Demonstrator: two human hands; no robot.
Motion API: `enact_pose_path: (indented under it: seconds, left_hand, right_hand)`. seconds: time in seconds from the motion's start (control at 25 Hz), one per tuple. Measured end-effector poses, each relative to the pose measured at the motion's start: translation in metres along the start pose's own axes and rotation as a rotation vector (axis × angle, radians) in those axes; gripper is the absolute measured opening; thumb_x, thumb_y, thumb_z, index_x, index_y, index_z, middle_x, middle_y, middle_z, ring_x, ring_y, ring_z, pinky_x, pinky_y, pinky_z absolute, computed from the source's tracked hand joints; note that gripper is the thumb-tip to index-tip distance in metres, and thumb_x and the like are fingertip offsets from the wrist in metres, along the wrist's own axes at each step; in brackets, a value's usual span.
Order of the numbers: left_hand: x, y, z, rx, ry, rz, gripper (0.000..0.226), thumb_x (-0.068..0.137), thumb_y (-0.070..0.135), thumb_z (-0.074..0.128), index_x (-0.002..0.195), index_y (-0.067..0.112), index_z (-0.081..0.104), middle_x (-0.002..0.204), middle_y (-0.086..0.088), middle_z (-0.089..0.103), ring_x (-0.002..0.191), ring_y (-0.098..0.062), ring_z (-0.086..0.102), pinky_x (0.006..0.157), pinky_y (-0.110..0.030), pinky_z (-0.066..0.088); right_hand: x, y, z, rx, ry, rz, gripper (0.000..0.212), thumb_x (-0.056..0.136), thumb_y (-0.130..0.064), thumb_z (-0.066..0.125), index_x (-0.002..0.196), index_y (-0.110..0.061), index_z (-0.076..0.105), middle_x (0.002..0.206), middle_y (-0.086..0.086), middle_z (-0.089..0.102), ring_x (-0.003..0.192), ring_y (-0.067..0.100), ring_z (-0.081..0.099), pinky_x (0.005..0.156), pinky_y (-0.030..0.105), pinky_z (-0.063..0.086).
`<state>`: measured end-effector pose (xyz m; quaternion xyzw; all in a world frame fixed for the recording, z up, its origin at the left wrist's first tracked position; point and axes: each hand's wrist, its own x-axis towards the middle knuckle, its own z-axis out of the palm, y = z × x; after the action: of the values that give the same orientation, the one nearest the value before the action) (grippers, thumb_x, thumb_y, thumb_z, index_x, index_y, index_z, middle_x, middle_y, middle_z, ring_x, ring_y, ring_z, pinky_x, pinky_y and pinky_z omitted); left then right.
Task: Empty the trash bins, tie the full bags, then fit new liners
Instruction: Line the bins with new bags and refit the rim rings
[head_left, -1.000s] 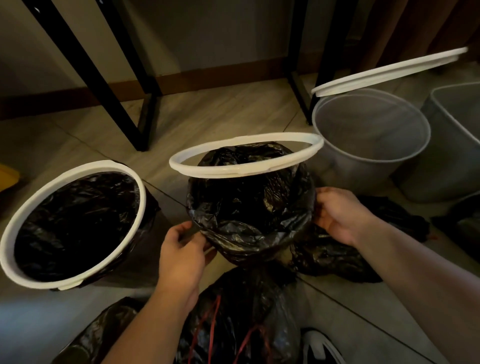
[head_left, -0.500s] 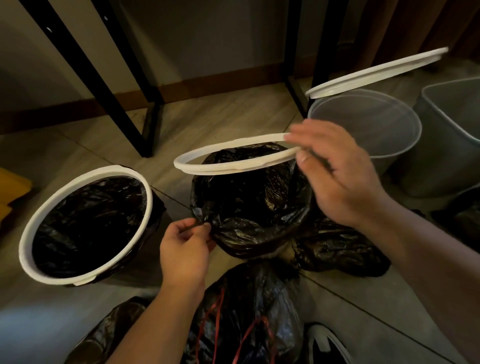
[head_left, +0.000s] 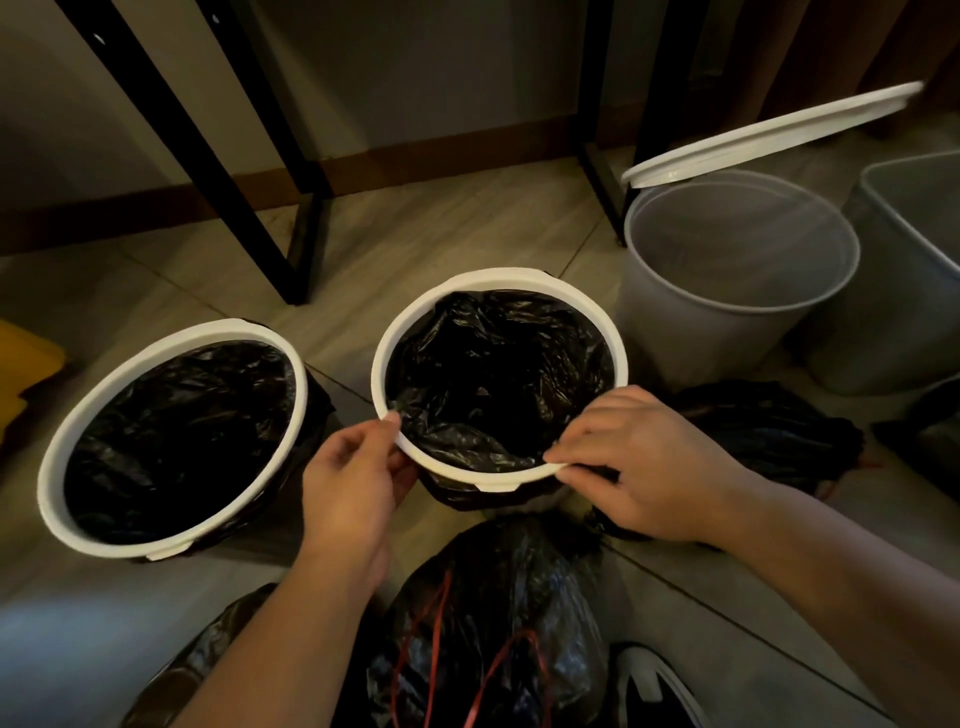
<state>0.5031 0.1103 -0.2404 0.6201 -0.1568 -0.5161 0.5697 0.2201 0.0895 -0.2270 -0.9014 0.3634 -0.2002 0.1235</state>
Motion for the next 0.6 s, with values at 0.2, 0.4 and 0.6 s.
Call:
enact_pose_path:
  seconds: [0.2, 0.4, 0.6]
  left_hand:
    - [0.003, -0.005, -0.001, 0.050, 0.037, 0.043, 0.014, 0.097, 0.015, 0.076, 0.108, 0.008, 0.073, 0.101, -0.011, 0.081, 0.095, -0.025, 0.080, 0.074, -0.031, 0.062]
    - [-0.002, -0.005, 0.003, 0.097, 0.066, 0.073, 0.012, 0.099, 0.020, 0.075, 0.110, 0.017, 0.073, 0.097, -0.004, 0.081, 0.092, -0.022, 0.080, 0.068, -0.027, 0.063]
    - [-0.014, -0.001, -0.004, 0.437, -0.077, 0.264, 0.050, 0.090, 0.034, 0.083, 0.132, 0.050, 0.059, 0.122, 0.008, 0.070, 0.099, -0.008, 0.075, 0.085, -0.033, 0.064]
  right_hand:
    - [0.004, -0.001, -0.003, 0.059, -0.070, 0.064, 0.020, 0.094, -0.040, 0.071, 0.108, -0.030, 0.081, 0.102, -0.017, 0.075, 0.099, 0.006, 0.068, 0.101, 0.039, 0.049]
    - [0.038, 0.000, -0.026, 0.108, -0.312, 0.180, 0.041, 0.091, -0.071, 0.049, 0.101, -0.037, 0.071, 0.093, -0.022, 0.066, 0.091, -0.003, 0.062, 0.093, 0.030, 0.052]
    - [0.165, 0.011, -0.025, -0.080, -0.594, 0.324, 0.077, 0.075, -0.078, 0.068, 0.140, -0.037, 0.058, 0.126, -0.011, 0.065, 0.113, 0.016, 0.063, 0.096, 0.041, 0.055]
